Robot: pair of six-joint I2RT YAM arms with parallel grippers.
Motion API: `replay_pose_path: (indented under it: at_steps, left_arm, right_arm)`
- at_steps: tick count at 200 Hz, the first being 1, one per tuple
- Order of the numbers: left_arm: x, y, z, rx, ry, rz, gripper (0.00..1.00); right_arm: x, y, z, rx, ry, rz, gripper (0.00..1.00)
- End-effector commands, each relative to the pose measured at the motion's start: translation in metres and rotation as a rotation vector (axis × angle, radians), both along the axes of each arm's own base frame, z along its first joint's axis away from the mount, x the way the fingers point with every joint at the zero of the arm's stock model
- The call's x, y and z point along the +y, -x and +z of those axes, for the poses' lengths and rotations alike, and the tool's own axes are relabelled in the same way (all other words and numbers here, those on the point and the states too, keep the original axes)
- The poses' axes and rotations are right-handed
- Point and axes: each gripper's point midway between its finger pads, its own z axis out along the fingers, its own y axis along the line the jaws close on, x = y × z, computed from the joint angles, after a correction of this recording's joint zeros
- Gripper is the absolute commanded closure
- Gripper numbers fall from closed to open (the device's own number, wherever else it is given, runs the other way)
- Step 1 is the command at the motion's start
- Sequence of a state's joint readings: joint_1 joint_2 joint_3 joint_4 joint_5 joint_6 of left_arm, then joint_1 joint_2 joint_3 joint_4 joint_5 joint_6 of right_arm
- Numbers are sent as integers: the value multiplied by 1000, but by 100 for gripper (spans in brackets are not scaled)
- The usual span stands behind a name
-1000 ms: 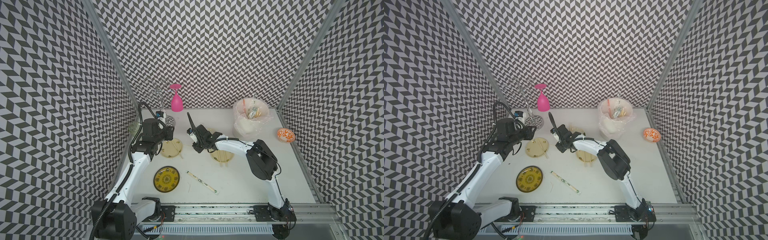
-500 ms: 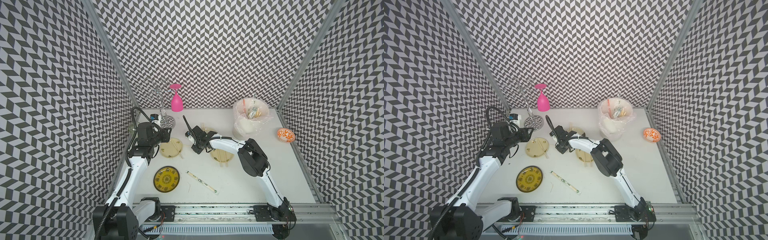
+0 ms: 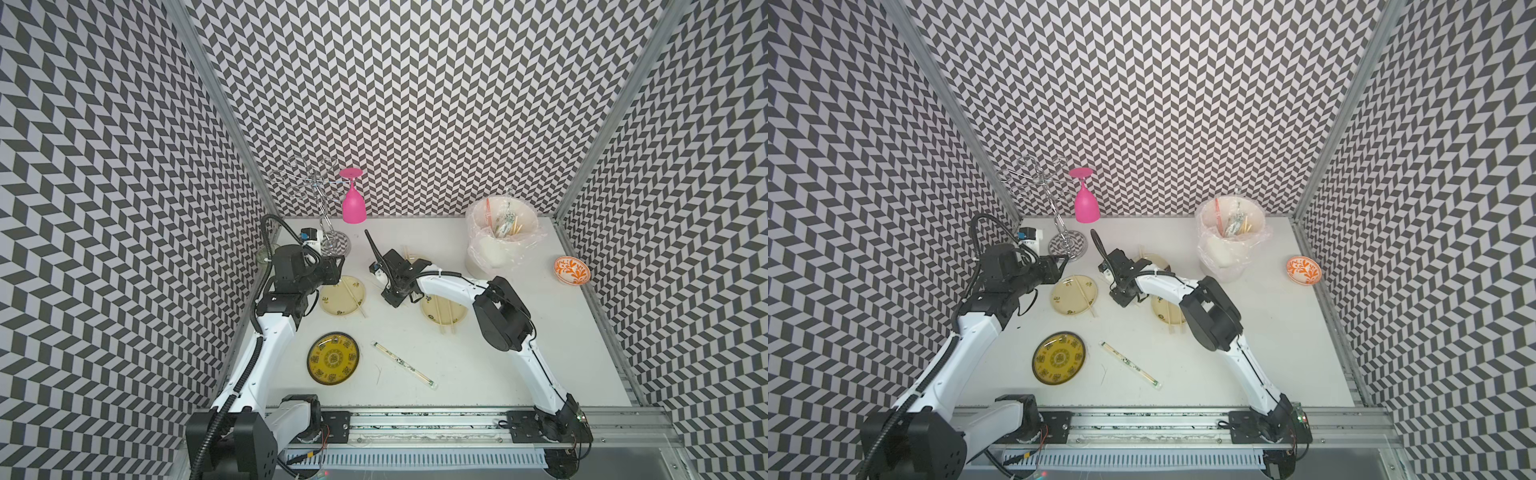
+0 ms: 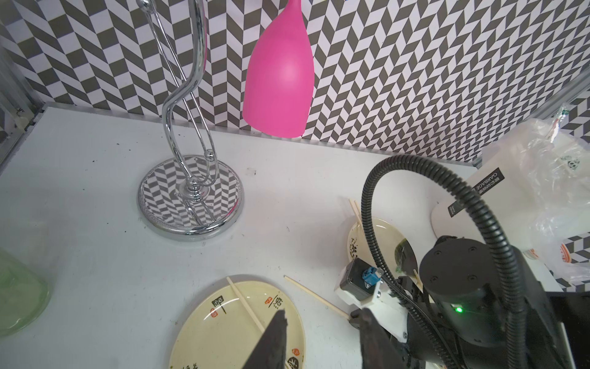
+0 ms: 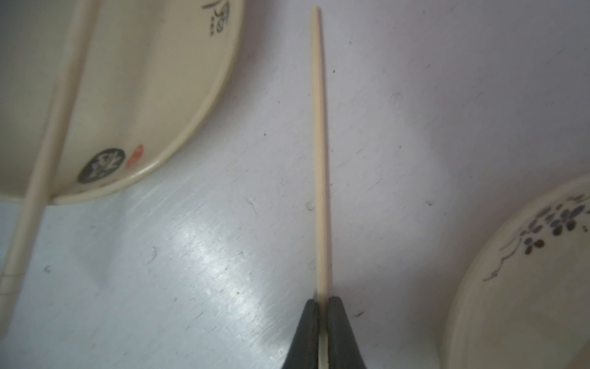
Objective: Remove the packaging of disposable chopsticks
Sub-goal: Pick up the chopstick from the center of the board.
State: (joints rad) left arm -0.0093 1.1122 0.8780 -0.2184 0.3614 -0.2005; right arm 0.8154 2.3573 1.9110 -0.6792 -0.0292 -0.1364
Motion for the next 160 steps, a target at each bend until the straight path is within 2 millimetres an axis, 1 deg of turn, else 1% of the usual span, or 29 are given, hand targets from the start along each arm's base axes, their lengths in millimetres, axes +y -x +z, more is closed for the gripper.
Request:
replay_pose_path:
  at_steps: [1, 24, 48, 65, 77, 90, 115, 131, 160]
  left_arm:
    - [0, 1, 5, -25, 12, -4, 61]
    - [0, 1, 6, -26, 15, -6, 61]
    - [0, 1, 6, -27, 15, -8, 61]
    - [-1, 2, 7, -29, 18, -10, 61]
    - [0, 2, 7, -29, 17, -10, 61]
    - [0, 2, 7, -30, 17, -9, 61]
    - [2, 2, 8, -32, 18, -3, 61]
    - [3, 1, 8, -33, 18, -2, 61]
    - [4, 1, 9, -37, 20, 3, 61]
  right_arm:
    - [-23, 24, -40, 141, 114, -22, 88]
    - [-30, 30, -46, 176, 139, -49, 87]
    - [-34, 36, -56, 212, 165, -60, 92]
    - [-33, 38, -58, 229, 158, -57, 95]
    - [-31, 37, -55, 224, 148, -61, 97]
    - [-28, 34, -50, 212, 135, -68, 98]
    - [-22, 26, -32, 186, 97, -80, 100]
    - [-15, 21, -15, 164, 45, -89, 100]
    - [-7, 13, 15, 122, -31, -113, 100]
